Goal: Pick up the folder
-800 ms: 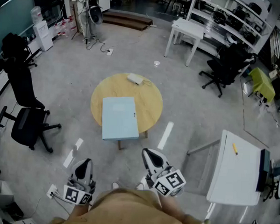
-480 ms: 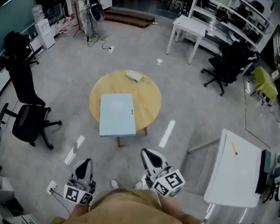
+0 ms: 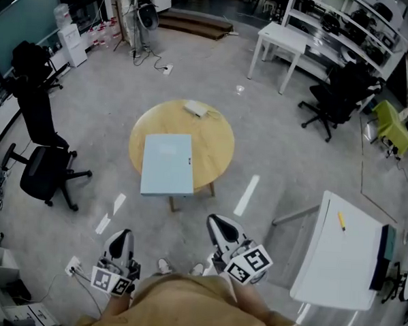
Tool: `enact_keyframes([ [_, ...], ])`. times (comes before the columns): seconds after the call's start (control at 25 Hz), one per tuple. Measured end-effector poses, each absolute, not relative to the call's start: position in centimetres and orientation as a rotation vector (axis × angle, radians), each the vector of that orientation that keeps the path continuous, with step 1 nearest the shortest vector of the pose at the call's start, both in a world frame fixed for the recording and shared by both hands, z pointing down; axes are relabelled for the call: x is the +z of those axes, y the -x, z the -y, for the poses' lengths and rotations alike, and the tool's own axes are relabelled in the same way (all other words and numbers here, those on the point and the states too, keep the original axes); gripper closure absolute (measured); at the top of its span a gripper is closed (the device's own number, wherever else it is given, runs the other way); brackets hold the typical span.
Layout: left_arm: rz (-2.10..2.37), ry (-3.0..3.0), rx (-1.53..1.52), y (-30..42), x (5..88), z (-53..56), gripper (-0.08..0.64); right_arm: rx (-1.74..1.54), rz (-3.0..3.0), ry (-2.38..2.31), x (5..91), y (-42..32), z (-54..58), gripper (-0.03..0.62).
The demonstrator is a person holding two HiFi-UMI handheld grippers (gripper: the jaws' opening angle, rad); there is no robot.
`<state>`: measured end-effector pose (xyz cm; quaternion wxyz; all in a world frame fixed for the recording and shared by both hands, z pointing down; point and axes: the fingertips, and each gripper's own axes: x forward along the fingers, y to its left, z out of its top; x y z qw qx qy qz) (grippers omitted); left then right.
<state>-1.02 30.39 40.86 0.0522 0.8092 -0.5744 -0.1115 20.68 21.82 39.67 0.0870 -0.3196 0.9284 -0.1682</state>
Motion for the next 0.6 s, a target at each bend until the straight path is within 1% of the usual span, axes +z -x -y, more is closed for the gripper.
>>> enact_keyframes([
  [0.36,1.799,-2.429,-0.327,-3.0,41.7,-30.3,0.557,-0.557,-2.808,0.881,41.7,-24.1,-21.6,0.597],
  [0.6,1.857,-2.398,-0.265,-3.1,42.1,-28.9,0.557,-0.604,-2.81,0.875,42.6,-24.3,-20.5,0.597],
])
